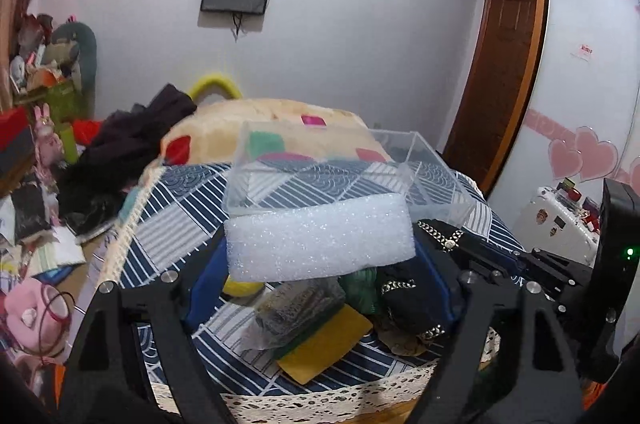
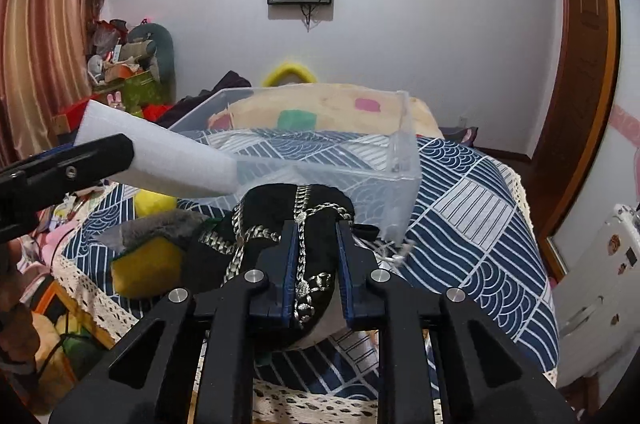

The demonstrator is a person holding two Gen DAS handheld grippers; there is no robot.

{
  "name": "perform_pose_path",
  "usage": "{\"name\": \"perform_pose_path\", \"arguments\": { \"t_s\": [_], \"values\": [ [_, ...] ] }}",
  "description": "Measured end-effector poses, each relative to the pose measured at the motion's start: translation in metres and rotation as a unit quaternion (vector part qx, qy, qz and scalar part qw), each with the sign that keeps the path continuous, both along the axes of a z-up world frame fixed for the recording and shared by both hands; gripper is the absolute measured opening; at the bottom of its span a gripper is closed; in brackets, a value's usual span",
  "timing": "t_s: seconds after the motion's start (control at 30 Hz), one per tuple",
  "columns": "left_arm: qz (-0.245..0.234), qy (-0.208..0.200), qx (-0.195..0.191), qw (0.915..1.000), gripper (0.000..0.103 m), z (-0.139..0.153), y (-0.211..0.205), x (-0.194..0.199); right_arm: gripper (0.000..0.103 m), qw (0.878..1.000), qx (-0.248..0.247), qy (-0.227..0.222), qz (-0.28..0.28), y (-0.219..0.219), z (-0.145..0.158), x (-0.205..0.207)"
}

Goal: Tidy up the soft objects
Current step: 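Grasp the white foam block with the left tool while the right tool grasps the black quilted bag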

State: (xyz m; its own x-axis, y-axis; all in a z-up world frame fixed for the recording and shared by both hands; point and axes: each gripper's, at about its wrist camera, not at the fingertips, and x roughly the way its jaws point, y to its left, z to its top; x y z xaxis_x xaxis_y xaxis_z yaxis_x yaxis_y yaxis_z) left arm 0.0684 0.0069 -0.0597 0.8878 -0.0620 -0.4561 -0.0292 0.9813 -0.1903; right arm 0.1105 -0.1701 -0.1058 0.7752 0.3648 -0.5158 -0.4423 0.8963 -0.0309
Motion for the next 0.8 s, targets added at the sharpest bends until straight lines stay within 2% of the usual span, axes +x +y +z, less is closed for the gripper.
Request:
{"name": "perform_pose_path", "arguments": {
  "t_s": [0.3,0.57,0.8],
  "values": [
    [0.02,-0.028,0.007,0.9994,0.083,0.019,0.005,-0.018,0.013,0.999,0.015,-0.029,-0.003,-0.008,0.017,-0.011],
    [0.034,-0.046,0.012,0.9983,0.083,0.033,0.013,-0.022,0.013,0.997,0.038,-0.069,-0.003,-0.016,0.052,-0.022],
    [0.048,-0.066,0.024,0.9964,0.083,0.044,0.018,-0.014,0.013,0.993,0.047,-0.103,-0.015,-0.016,0.074,-0.014]
  ]
}}
